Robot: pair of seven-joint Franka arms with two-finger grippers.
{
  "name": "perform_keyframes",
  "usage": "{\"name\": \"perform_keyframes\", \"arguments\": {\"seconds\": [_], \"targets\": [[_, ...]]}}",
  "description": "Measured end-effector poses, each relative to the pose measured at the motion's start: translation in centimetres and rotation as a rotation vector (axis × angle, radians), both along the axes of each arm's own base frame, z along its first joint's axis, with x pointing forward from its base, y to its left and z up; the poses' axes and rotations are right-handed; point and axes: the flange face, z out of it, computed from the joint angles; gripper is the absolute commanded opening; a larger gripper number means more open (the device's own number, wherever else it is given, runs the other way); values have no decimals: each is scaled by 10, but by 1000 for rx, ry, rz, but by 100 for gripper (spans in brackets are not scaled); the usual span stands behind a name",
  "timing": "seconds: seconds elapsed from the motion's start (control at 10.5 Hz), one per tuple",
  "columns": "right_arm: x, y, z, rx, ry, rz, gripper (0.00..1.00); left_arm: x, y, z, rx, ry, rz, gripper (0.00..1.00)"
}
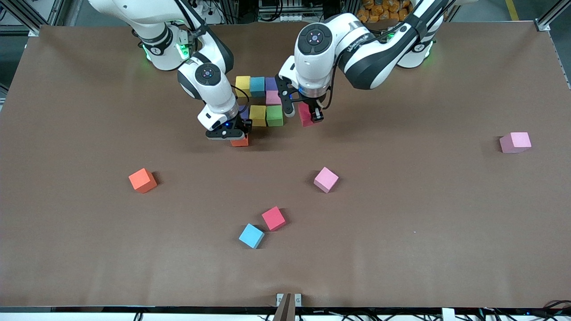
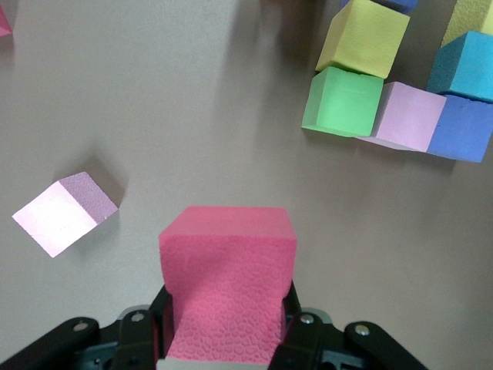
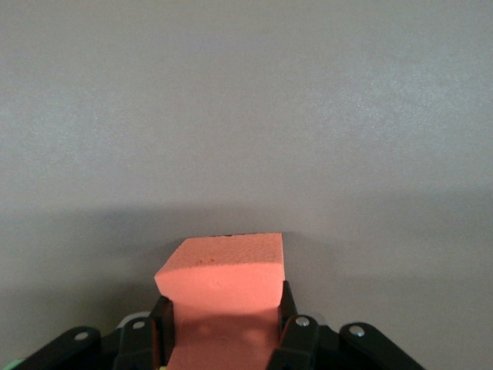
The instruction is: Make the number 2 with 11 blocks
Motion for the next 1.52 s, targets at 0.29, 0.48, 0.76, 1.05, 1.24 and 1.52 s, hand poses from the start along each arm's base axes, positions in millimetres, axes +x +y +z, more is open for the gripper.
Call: {"name": "perform_keyframes", "arguments": {"seconds": [0.29, 0.48, 0.76, 1.05, 1.24, 1.52], "targets": [[-4, 1, -7, 4, 8, -5, 0, 0, 0, 0, 1, 1, 0, 0], [-5, 0, -9, 2, 13, -12, 0, 0, 0, -1, 1, 1, 0, 0], [-6, 1, -11, 3, 17, -25, 0, 0, 0, -1, 1, 1, -1, 0], [-7, 1, -11, 3, 18, -24, 0, 0, 0, -1, 2, 2, -1, 0], [-8, 1, -12, 4, 18, -23, 0, -1, 0, -1, 2, 2, -1, 0], [-11, 4, -12, 5, 19, -17, 0, -1, 0, -1, 2, 2, -1, 0]]}}
